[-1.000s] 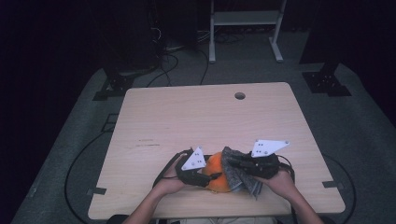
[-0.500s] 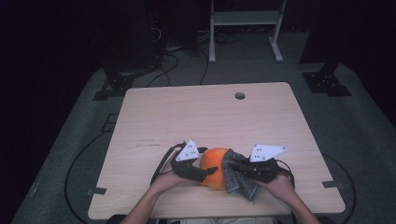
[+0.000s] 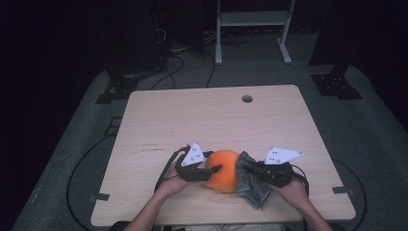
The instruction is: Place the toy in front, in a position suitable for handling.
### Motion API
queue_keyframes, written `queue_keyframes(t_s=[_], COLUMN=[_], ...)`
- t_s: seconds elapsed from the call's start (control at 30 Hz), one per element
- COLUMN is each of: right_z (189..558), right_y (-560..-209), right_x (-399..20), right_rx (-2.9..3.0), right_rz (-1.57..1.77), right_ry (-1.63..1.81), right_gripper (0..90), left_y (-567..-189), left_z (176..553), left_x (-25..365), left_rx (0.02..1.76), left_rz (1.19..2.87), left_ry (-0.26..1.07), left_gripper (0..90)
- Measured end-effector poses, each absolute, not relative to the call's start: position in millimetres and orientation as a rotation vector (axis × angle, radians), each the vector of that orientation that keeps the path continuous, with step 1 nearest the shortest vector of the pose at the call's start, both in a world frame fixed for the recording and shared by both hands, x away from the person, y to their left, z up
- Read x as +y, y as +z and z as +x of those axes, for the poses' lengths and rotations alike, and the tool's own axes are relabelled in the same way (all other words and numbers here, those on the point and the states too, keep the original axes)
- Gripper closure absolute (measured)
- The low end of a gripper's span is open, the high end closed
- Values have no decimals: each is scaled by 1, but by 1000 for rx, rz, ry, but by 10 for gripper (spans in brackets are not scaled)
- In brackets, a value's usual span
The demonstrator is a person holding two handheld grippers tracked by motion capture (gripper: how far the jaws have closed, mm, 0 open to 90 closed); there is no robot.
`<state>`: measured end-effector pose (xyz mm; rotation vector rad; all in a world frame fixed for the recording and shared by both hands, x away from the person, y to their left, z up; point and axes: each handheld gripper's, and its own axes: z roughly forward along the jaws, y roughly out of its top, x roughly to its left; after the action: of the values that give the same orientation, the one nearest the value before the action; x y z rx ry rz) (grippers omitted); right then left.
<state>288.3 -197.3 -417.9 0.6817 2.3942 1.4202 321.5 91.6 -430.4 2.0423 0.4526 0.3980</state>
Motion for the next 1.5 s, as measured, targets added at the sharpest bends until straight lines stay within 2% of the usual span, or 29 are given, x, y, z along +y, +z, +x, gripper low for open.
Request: queue_keyframes(t_s=[0.13,0.27,0.4,0.6,0.7,0.87,1.2,1.4,1.5], right_z=[281,290,297,296,287,283,285,280,284], right_y=[-415,-418,-423,-426,-420,-420,-425,-420,-424], right_x=[-176,-176,-187,-203,-196,-171,-196,-175,-177], right_rx=[2412,2408,2382,2351,2347,2371,2346,2363,2363], right_rz=[573,593,650,730,670,559,668,558,568], right_ry=[1423,1402,1388,1356,1436,1392,1369,1412,1385], right_gripper=[810,811,811,811,810,811,811,811,812], left_y=[-431,-424,-426,-427,-428,-428,-428,-428,-425], left_z=[322,322,322,321,322,322,326,325,328], left_x=[90,100,97,94,91,92,93,92,99], left_rx=[465,411,386,386,388,393,406,407,421], left_rz=[2043,1980,2022,2031,2026,2033,2019,2019,1991], left_ry=[414,385,390,407,400,400,385,380,323], left_gripper=[443,383,472,487,493,490,498,496,453])
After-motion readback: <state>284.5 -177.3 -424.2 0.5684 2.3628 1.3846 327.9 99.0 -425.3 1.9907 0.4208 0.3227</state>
